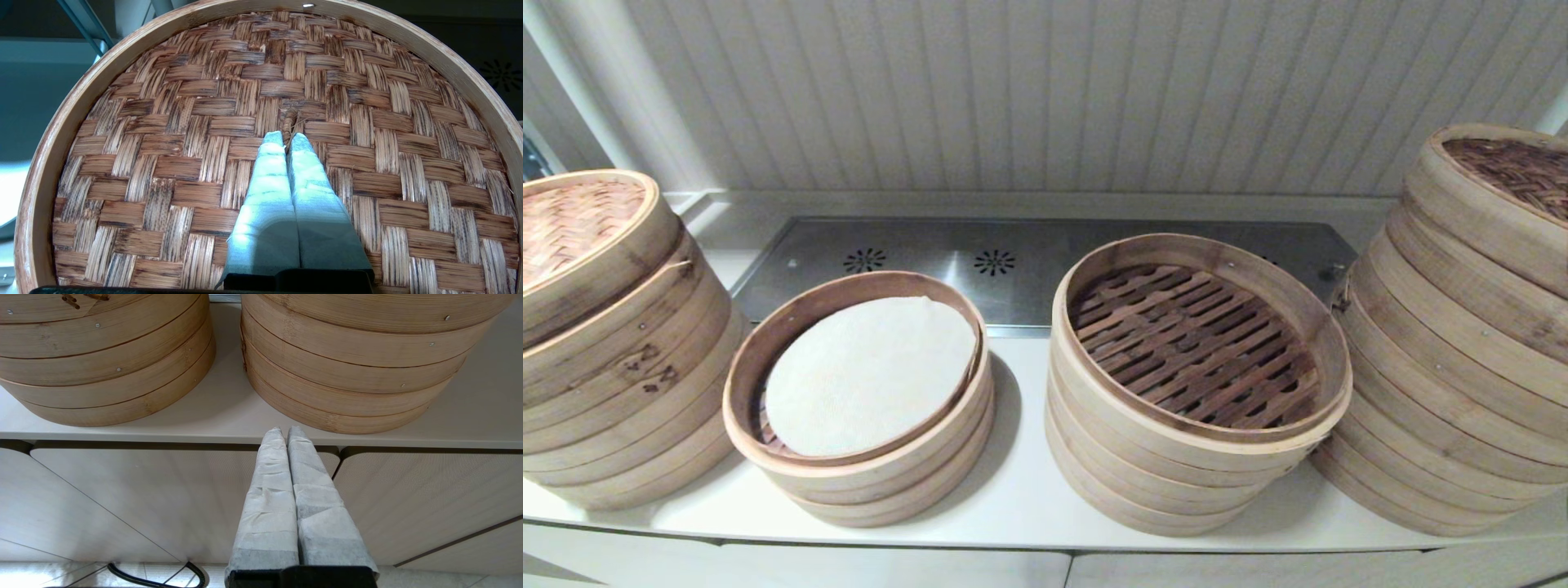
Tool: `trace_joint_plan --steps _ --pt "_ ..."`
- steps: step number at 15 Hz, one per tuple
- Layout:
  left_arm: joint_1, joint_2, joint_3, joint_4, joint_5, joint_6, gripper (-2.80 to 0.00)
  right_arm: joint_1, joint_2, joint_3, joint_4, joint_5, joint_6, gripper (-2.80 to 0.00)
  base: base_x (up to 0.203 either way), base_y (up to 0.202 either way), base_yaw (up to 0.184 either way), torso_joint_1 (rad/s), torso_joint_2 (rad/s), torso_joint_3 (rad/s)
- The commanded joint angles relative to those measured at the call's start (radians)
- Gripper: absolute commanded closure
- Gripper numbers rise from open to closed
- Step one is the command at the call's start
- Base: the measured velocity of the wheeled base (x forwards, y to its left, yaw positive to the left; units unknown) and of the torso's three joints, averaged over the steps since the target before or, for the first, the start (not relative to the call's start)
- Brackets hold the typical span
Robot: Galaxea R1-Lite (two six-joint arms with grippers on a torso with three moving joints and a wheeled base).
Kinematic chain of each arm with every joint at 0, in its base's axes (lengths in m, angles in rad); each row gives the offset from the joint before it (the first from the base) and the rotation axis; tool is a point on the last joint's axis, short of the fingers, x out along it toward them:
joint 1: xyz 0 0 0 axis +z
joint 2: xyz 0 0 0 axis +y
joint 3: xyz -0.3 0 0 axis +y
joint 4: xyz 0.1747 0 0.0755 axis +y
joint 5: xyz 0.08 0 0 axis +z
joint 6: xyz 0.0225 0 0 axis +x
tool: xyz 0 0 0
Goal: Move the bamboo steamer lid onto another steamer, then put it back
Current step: Put the steamer
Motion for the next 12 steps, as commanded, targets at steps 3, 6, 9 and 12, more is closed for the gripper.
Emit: trace_joint_plan --steps 3,6,9,12 --pt "0.000 -0.018 0.005 0.003 -0.028 0.000 0.00 0.000 0.001 0.000 0.001 0.000 0.000 0.00 0.000 0.000 0.000 0.000 0.00 0.000" --pt "0.000 -0.026 0.007 0.005 -0.034 0.000 0.00 0.000 0.001 0.000 0.003 0.000 0.000 0.00 0.000 0.000 0.000 0.000 0.00 0.000" --pt "-0.001 -0.024 0.007 0.005 -0.036 0.001 0.00 0.000 0.001 -0.001 0.001 0.000 0.000 0.00 0.000 0.000 0.000 0.000 0.00 0.000" --pt "-0.001 -0.012 0.007 0.003 -0.036 0.001 0.00 0.000 0.001 0.000 0.000 -0.001 0.000 0.00 0.000 0.000 0.000 0.000 0.00 0.000"
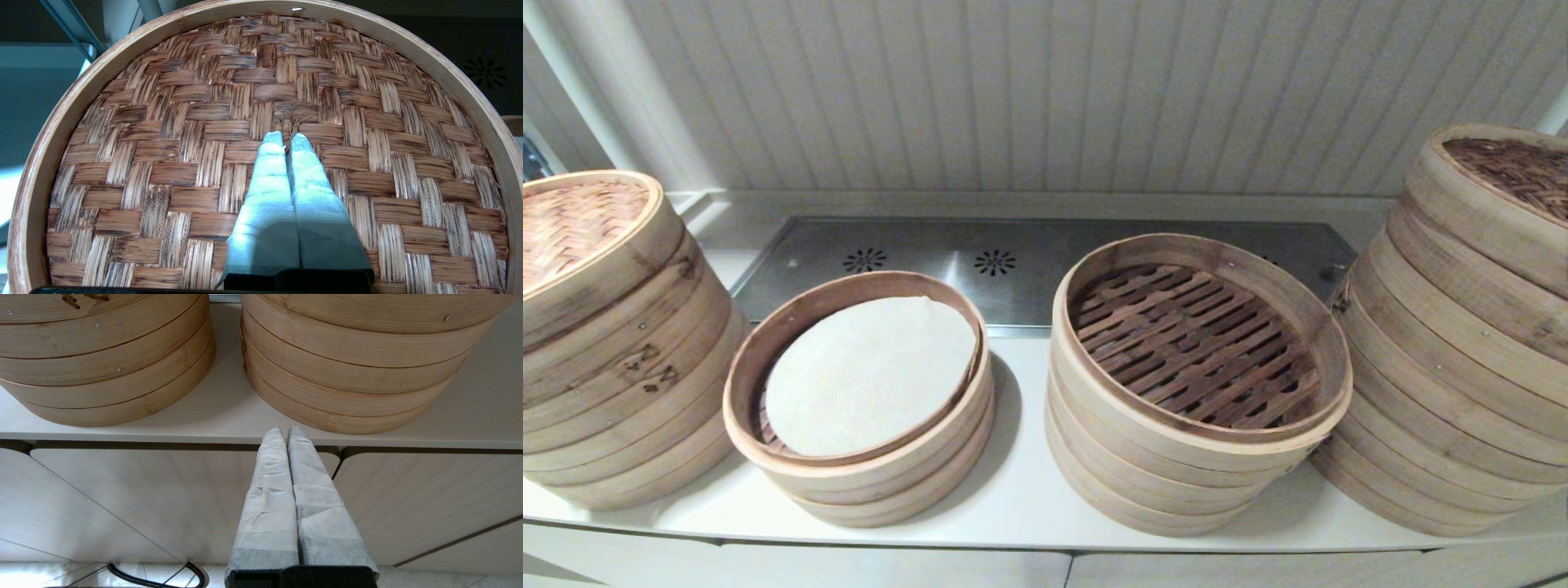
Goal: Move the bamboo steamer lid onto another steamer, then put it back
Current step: Put the steamer
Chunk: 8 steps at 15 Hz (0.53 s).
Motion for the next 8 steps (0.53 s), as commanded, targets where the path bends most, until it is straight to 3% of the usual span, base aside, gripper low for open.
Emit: trace_joint_plan --steps 1,8 --pt "0.000 0.007 0.000 -0.001 -0.003 0.001 0.00 0.001 0.001 0.000 0.001 0.000 0.000 0.00 0.000 0.000 0.000 0.000 0.00 0.000" --pt "0.000 0.011 0.000 -0.001 -0.003 0.003 0.00 0.001 0.001 0.000 -0.001 -0.001 0.000 0.00 0.000 0.000 0.000 0.000 0.00 0.000"
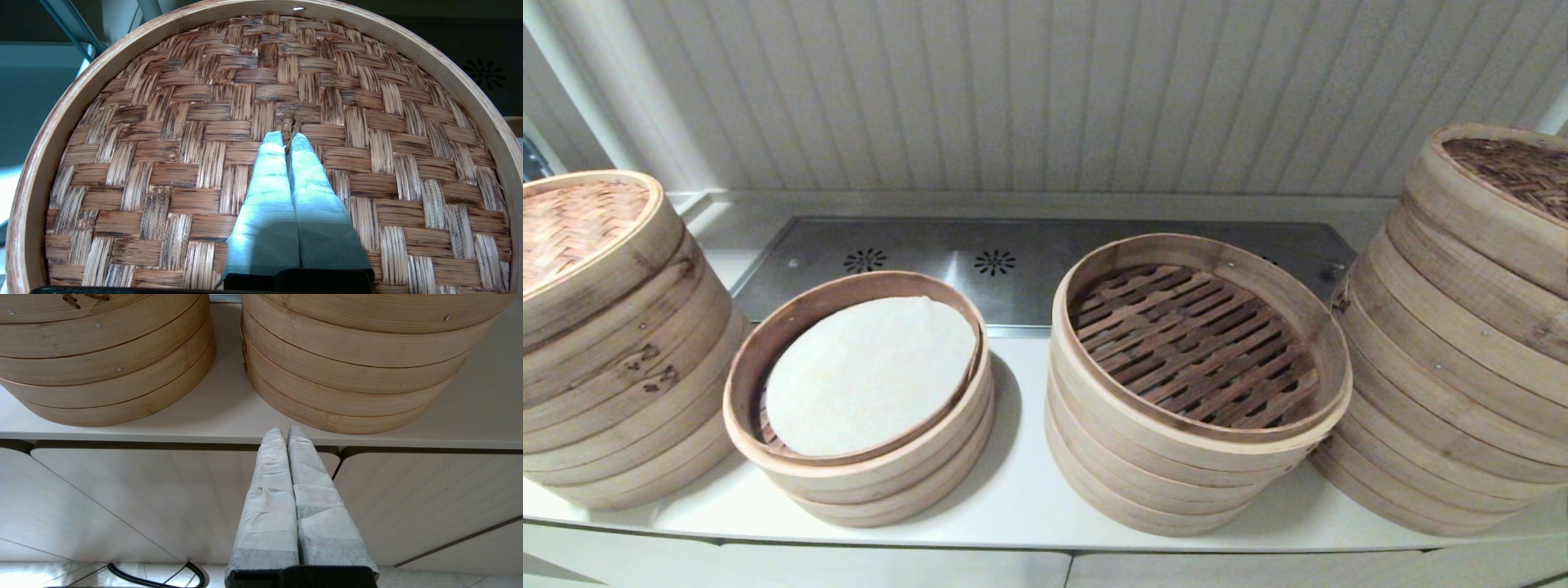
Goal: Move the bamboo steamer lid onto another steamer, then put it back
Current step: Put the steamer, then pick up the steamer
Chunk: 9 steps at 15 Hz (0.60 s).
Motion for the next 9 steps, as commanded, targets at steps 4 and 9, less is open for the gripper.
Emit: trace_joint_plan --steps 4,9 --pt "0.000 -0.007 0.015 -0.003 -0.002 0.007 0.00 0.000 0.001 0.000 0.001 -0.001 0.000 0.00 0.000 0.000 0.000 0.000 0.00 0.000" --pt "0.000 -0.007 0.025 -0.015 -0.003 0.018 -2.80 0.000 0.001 0.000 0.001 -0.001 0.000 0.00 0.000 0.000 0.000 0.000 0.00 0.000"
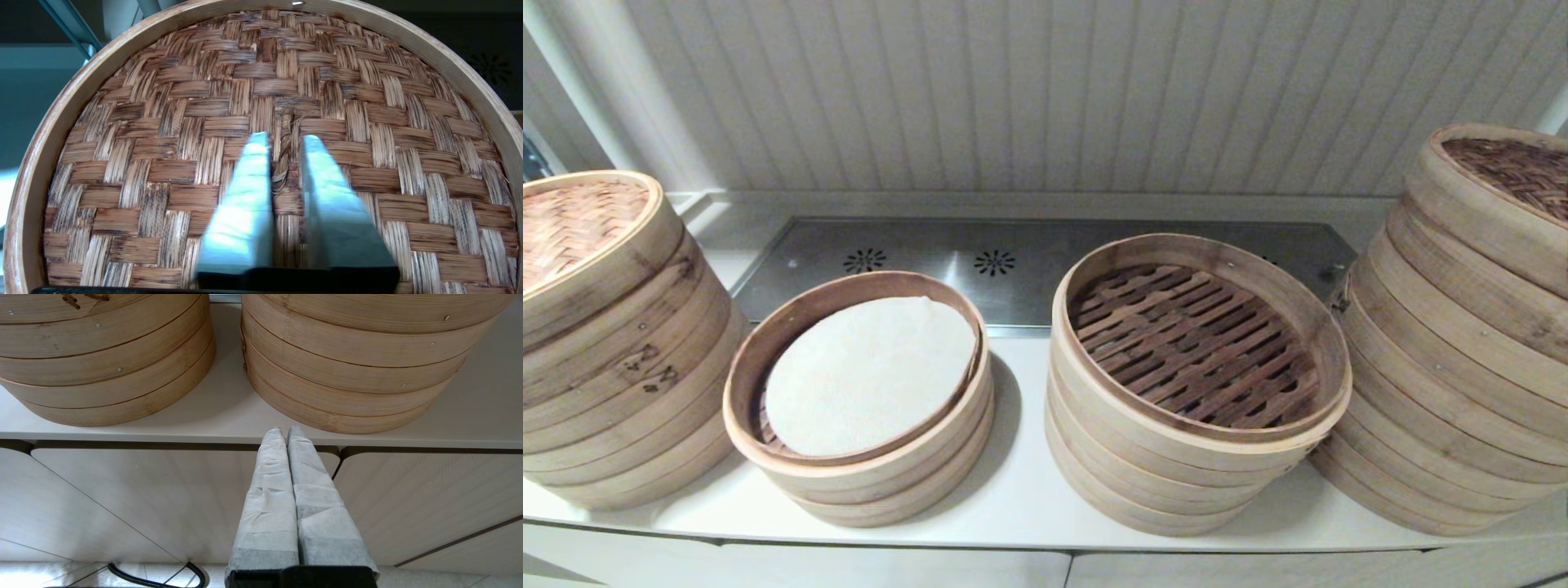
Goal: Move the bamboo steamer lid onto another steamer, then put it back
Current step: Pick up the steamer
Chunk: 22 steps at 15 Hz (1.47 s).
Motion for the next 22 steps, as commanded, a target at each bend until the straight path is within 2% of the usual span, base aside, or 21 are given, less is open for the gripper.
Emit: trace_joint_plan --steps 1,6,11,13,14,15,16,18,20,22 --pt "0.000 -0.001 -0.003 0.000 -0.005 -0.003 -2.80 0.000 0.001 0.000 -0.001 0.000 0.000 0.00 0.000 0.000 0.000 0.000 0.00 0.000" --pt "0.000 -0.052 -0.034 -0.001 -0.011 -0.027 -2.80 0.000 0.001 0.000 0.002 0.000 0.000 0.00 0.000 0.000 0.000 0.000 0.00 0.000" --pt "0.000 -0.304 -0.083 0.015 -0.046 -0.209 -2.80 0.000 0.001 0.000 0.002 0.000 0.000 0.00 0.000 0.000 0.000 0.000 0.00 0.000" --pt "-0.001 -0.425 -0.118 0.080 -0.084 -0.272 -2.80 0.000 0.001 0.000 0.002 0.000 0.000 0.00 0.000 0.000 0.000 0.000 0.00 0.000" --pt "-0.002 -0.476 -0.156 0.155 -0.114 -0.295 -2.80 0.000 0.001 -0.001 0.002 0.000 0.000 0.00 0.000 0.000 0.000 0.000 0.00 0.000" --pt "-0.003 -0.529 -0.208 0.261 -0.154 -0.322 -0.73 0.000 0.001 0.000 -0.001 0.000 0.000 0.00 0.000 0.000 0.000 0.000 0.00 0.000" --pt "-0.003 -0.573 -0.243 0.343 -0.190 -0.347 0.00 0.000 0.001 0.000 0.002 0.000 0.000 0.00 0.000 0.000 0.000 0.000 0.00 0.000" --pt "-0.004 -0.671 -0.265 0.454 -0.274 -0.384 0.00 0.000 0.001 -0.001 0.002 0.000 0.000 0.00 0.000 0.000 0.000 0.000 0.00 0.000" --pt "-0.004 -0.754 -0.264 0.590 -0.388 -0.394 0.00 0.000 0.001 0.000 0.002 0.001 0.000 0.00 0.000 0.000 0.000 0.000 0.00 0.000" --pt "-0.004 -0.796 -0.275 0.734 -0.550 -0.396 0.00 0.000 0.001 0.000 0.001 0.000 0.000 0.00 0.000 0.000 0.000 0.000 0.00 0.000"
